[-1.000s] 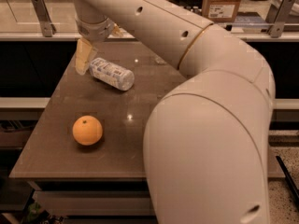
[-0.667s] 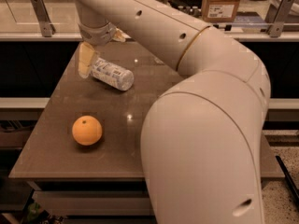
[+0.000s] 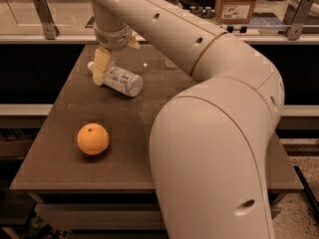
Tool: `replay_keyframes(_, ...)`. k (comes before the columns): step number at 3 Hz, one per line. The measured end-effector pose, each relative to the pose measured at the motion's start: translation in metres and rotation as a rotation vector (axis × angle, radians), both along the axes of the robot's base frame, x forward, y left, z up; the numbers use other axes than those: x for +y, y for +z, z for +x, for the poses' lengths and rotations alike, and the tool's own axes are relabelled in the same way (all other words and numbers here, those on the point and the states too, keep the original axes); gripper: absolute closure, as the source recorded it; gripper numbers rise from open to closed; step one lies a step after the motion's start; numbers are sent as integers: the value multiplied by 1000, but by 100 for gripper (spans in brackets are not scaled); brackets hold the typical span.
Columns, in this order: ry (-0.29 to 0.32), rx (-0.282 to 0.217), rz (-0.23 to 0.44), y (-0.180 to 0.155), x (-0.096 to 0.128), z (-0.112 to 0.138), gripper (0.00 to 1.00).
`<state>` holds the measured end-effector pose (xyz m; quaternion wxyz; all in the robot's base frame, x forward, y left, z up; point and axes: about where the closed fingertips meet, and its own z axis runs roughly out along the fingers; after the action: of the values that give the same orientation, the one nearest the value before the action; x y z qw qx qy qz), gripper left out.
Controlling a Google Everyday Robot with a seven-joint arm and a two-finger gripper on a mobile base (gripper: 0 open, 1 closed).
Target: Place blue plastic bottle upright
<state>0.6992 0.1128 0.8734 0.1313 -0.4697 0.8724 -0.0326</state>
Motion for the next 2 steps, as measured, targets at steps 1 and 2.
replay_keyframes(1, 45, 45, 29, -1, -2, 1, 0)
replay_keyframes(2, 72, 82, 59, 0, -1, -2, 0)
